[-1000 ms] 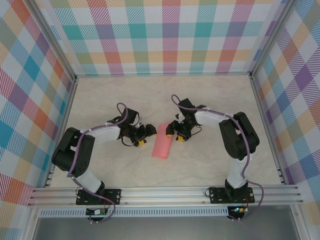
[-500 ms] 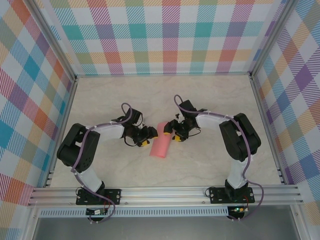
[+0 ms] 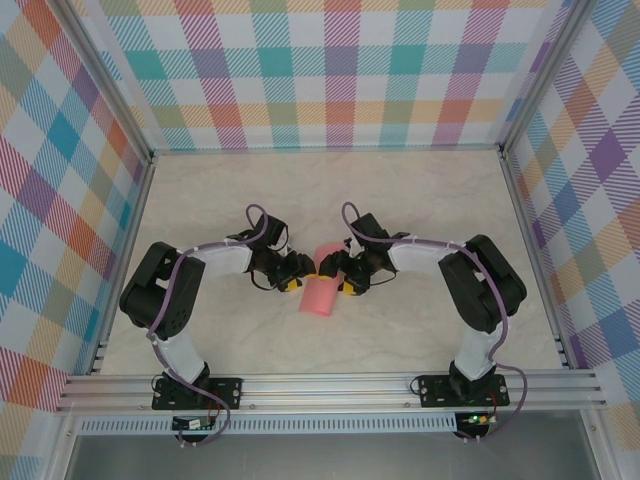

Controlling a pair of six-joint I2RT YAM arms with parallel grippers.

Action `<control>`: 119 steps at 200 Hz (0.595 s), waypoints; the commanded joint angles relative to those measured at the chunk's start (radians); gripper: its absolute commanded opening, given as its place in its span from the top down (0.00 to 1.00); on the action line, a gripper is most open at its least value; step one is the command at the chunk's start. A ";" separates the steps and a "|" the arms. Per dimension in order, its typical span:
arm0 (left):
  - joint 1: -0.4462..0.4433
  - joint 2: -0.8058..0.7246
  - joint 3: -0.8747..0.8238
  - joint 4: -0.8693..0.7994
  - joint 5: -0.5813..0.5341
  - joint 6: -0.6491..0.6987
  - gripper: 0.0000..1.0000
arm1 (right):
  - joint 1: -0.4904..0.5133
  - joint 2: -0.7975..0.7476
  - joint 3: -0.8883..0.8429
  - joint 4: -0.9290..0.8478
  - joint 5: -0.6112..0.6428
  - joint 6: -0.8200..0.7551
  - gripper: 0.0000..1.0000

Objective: Fold a paper plane with a square sheet of paper (pick it up from the middle)
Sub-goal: Hold the square sheet of paper at the center of the table.

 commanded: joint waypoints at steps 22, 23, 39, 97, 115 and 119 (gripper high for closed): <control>-0.014 0.006 0.016 0.013 -0.002 0.018 0.47 | 0.017 0.003 0.012 0.010 0.047 0.000 0.45; -0.014 0.005 0.015 0.011 -0.003 0.018 0.47 | 0.017 0.003 0.014 0.007 0.050 -0.002 0.46; -0.015 -0.018 0.010 -0.003 -0.030 0.018 0.47 | 0.016 0.017 0.040 -0.033 0.066 -0.040 0.52; -0.015 -0.130 -0.015 -0.108 -0.160 0.018 0.46 | -0.004 0.088 0.147 -0.153 -0.060 -0.273 0.62; -0.015 -0.172 -0.043 -0.116 -0.199 0.000 0.45 | -0.006 0.114 0.197 -0.217 -0.111 -0.366 0.62; -0.015 -0.183 -0.049 -0.118 -0.207 -0.004 0.45 | -0.006 0.119 0.209 -0.230 -0.119 -0.386 0.62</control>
